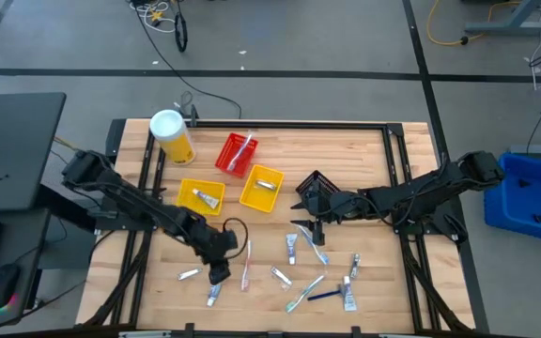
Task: Pick & Place Travel size toiletries
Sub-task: Put the white toothpaste into the left yellow bin
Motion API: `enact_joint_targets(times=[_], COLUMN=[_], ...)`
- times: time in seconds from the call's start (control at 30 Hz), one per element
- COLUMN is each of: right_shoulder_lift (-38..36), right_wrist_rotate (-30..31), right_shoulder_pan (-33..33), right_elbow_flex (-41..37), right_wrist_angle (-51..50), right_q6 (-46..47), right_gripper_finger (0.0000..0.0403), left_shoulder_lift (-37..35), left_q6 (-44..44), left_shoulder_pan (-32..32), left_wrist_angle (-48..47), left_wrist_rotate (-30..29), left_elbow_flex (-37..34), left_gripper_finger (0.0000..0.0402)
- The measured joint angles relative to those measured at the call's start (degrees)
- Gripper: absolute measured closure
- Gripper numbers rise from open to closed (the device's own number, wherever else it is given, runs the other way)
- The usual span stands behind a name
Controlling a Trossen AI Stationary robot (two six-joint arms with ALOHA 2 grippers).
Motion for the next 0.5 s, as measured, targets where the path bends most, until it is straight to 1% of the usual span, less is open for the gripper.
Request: enact_joint_targets(times=[0.2,0.3,0.4,0.5], right_shoulder_lift=[0.0,0.0,0.0,0.0], right_wrist_rotate=[0.0,-0.1,-0.1,-0.4], right_shoulder_pan=[0.0,0.0,0.0,0.0], right_elbow_flex=[0.0,0.0,0.0,0.0], right_wrist_angle=[0.0,0.0,-0.2,-0.1], right_q6=[-0.9,-0.9,-1.0,-1.0], right_gripper_finger=[0.0189,0.0186,0.0185,0.0189], left_shoulder_lift=[4.1,6.1,7.9,9.6], left_q6=[-17.1,-23.5,-26.7,-28.1], left_shoulder_pan=[-4.1,-5.6,-7.1,-8.2], left_wrist_angle=[0.3,0.3,0.6,-0.1], left_wrist_rotate=[4.6,4.6,3.9,3.2], left_elbow_flex=[0.0,-0.1,-0.1,-0.1], left_gripper_finger=[0.0244,0.0245,0.0248,0.0248])
